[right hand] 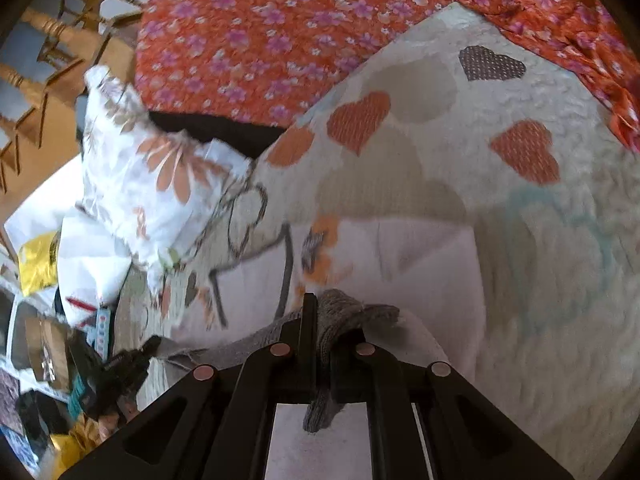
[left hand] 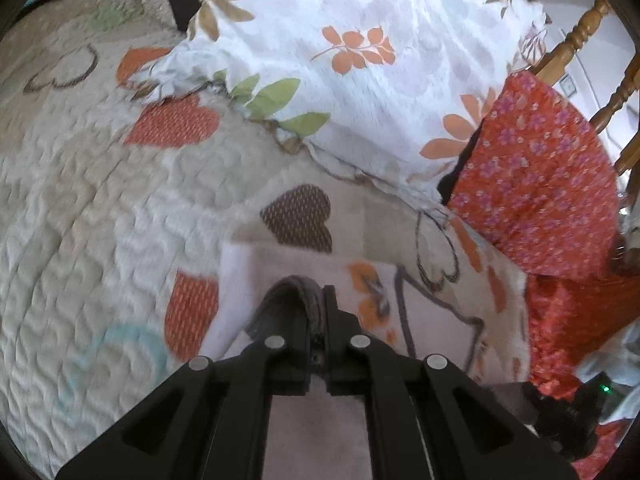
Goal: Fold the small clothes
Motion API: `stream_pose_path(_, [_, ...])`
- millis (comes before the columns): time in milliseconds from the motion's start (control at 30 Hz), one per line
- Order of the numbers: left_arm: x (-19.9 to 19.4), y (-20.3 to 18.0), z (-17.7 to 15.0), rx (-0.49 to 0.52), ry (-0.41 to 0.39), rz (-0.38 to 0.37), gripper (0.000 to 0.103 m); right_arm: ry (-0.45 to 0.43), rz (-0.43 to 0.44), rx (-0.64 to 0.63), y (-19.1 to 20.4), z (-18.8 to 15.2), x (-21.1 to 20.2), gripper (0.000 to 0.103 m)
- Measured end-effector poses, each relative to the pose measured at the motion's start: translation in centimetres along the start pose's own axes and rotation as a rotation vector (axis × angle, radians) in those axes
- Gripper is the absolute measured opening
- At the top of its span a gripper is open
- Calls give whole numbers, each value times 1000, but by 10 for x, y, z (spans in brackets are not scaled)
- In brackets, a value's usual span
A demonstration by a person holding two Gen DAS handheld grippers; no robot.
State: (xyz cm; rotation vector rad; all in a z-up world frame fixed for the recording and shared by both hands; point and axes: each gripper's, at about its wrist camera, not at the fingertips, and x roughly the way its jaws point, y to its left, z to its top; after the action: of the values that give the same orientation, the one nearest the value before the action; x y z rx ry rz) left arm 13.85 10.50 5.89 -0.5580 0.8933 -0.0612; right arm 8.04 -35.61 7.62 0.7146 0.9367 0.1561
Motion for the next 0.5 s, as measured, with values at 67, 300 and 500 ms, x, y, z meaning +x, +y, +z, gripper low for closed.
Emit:
stream_pose_path(67, [12, -3, 5, 14, 2, 24, 4, -1, -11, 18, -5, 11, 15, 5])
stream_pose_path(300, [23, 3, 14, -37, 2, 58, 42, 52, -49, 16, -21, 27, 64, 7])
stream_pose_path(500, [-11, 12, 14, -84, -71, 46, 58, -11, -43, 30, -22, 33, 46, 64])
